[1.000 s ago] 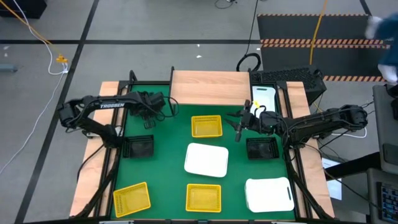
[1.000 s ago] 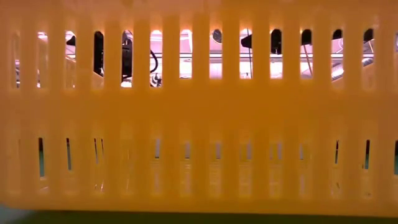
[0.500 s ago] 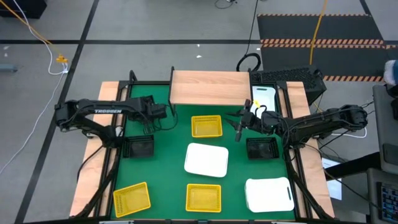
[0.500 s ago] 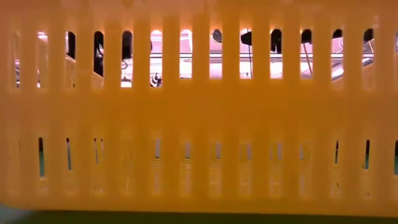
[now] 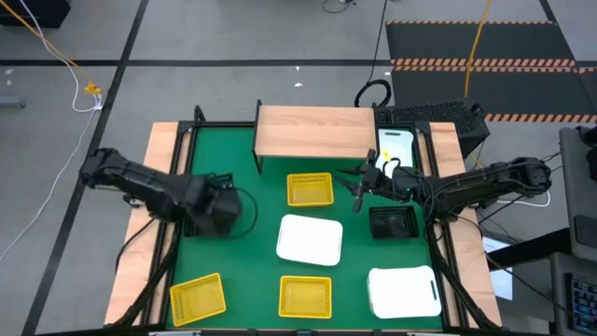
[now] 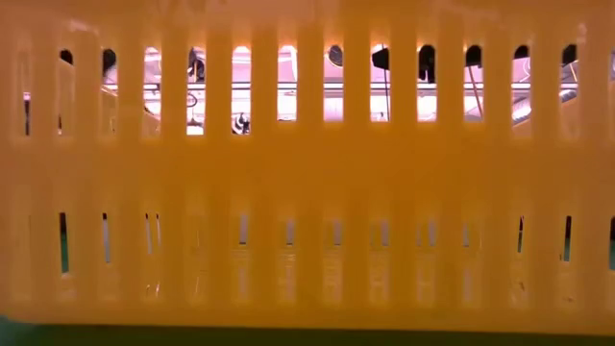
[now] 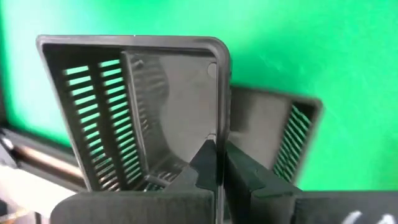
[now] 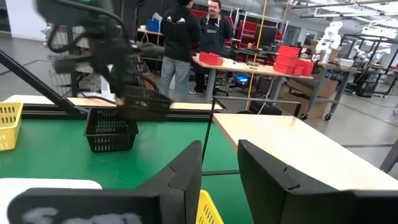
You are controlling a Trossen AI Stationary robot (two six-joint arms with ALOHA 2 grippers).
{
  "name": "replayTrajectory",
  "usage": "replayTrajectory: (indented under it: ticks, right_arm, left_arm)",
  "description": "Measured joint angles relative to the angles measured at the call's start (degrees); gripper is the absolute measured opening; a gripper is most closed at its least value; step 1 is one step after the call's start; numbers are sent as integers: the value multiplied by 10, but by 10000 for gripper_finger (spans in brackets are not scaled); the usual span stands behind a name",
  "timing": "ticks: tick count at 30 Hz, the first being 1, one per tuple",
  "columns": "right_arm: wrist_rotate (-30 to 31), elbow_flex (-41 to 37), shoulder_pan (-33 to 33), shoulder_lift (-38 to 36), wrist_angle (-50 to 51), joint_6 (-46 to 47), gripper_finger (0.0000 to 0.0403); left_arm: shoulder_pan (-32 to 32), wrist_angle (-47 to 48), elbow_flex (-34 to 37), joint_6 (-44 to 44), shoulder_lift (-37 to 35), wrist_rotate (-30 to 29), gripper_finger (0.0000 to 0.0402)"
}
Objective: Stack baskets on shelf by color
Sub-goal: Stack the top black bin on top of the bottom left black bin, then stack the right black bin on top of the left black bin
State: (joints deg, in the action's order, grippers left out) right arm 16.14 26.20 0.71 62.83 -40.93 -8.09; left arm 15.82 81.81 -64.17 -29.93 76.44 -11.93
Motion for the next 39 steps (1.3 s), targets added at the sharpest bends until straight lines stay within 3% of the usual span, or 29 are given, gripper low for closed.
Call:
replayTrajectory:
  ticks: [6, 13, 24, 30, 36, 39]
  right_arm:
    - [0, 0, 0, 0, -10, -6, 100]
    - [0, 0, 0, 0, -14, -6, 100]
    - [0, 0, 0, 0, -18, -1, 100]
    - [0, 0, 0, 0, -18, -2, 100]
    - [2, 2, 3, 0, -14, -29, 100]
    - [2, 22, 9, 0, 33, -25, 100]
  left_arm:
    - [111, 4, 14, -121, 0, 20, 14]
    - [167, -17, 19, -142, 27, 20, 15]
    - [173, -37, 20, -124, 61, 19, 119]
    - [166, -38, 20, -119, 61, 2, 130]
    - [137, -37, 20, -212, 61, -30, 131]
    - [128, -40, 20, -243, 61, -73, 131]
